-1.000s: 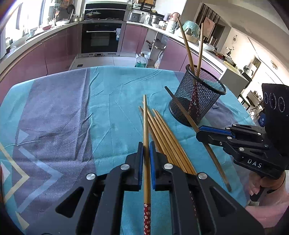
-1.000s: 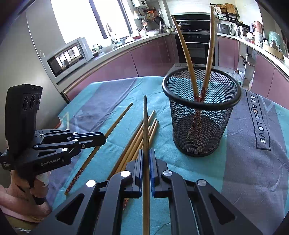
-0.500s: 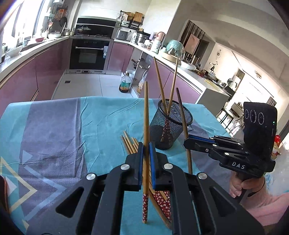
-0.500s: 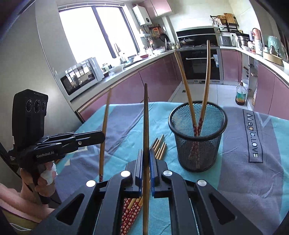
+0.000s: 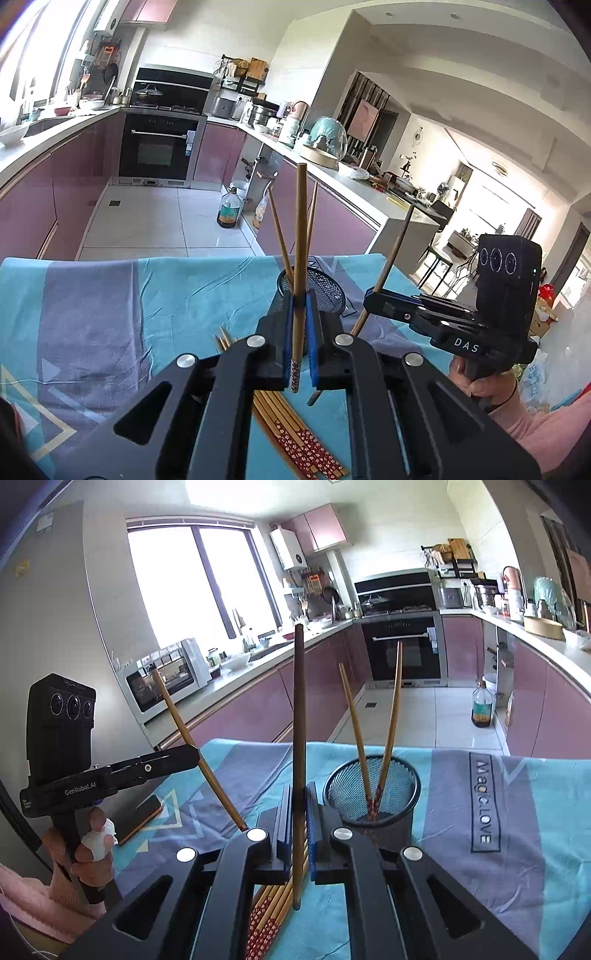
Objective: Organize utensils
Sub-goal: 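Lift the right tool's chopstick upright over the mesh cup while the left tool carries its chopstick there, then lower both chopsticks into the mesh cup and open both tools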
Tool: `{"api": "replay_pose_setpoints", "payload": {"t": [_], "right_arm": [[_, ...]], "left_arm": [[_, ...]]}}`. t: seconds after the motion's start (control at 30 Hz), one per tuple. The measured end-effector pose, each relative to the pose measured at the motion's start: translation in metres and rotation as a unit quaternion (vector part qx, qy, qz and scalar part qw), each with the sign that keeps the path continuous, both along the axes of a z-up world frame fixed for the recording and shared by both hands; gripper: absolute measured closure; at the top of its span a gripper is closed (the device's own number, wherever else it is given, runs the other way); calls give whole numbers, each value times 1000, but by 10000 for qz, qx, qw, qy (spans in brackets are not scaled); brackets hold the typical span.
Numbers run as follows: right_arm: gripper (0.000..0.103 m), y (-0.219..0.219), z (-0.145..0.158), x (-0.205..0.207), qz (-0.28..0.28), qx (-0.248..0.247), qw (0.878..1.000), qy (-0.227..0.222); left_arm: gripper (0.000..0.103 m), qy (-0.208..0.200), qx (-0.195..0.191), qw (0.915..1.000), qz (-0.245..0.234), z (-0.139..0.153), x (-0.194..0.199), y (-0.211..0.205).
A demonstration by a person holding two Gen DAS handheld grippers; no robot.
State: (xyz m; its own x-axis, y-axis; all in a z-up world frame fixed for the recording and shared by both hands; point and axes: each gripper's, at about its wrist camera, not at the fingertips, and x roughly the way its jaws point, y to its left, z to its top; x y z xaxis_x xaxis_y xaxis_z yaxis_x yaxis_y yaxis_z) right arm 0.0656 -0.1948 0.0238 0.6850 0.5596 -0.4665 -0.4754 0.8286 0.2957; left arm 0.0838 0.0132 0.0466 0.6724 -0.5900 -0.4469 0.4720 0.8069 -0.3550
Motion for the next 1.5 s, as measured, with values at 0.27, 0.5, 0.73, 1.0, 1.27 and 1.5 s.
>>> {"api": "replay_pose_setpoints", "payload": {"t": [0.27, 0.5, 0.73, 1.0, 1.27, 1.5], "right_arm": [[97, -13, 16, 6, -95, 17, 9997, -228], [97, -24, 36, 13, -220, -6, 9983, -532], [97, -33, 53, 24, -416, -47, 9958, -809], [97, -40, 52, 48, -647, -106, 9944, -831], [97, -37, 56, 53, -690, 9, 9932, -937], [97, -34, 42, 60, -675, -184, 9946, -760]], "left_arm": [[96, -132, -108, 9999, -26, 19, 8, -6], [96, -358, -226, 9991, -16, 42, 21, -12], [96, -603, -126, 9981, 34, 63, 35, -25], [96, -394, 255, 9989, 37, 55, 51, -44], [96, -186, 452, 9988, -1, 36, 65, -50], [96, 13, 665, 9977, -94, 22, 75, -58]]}}
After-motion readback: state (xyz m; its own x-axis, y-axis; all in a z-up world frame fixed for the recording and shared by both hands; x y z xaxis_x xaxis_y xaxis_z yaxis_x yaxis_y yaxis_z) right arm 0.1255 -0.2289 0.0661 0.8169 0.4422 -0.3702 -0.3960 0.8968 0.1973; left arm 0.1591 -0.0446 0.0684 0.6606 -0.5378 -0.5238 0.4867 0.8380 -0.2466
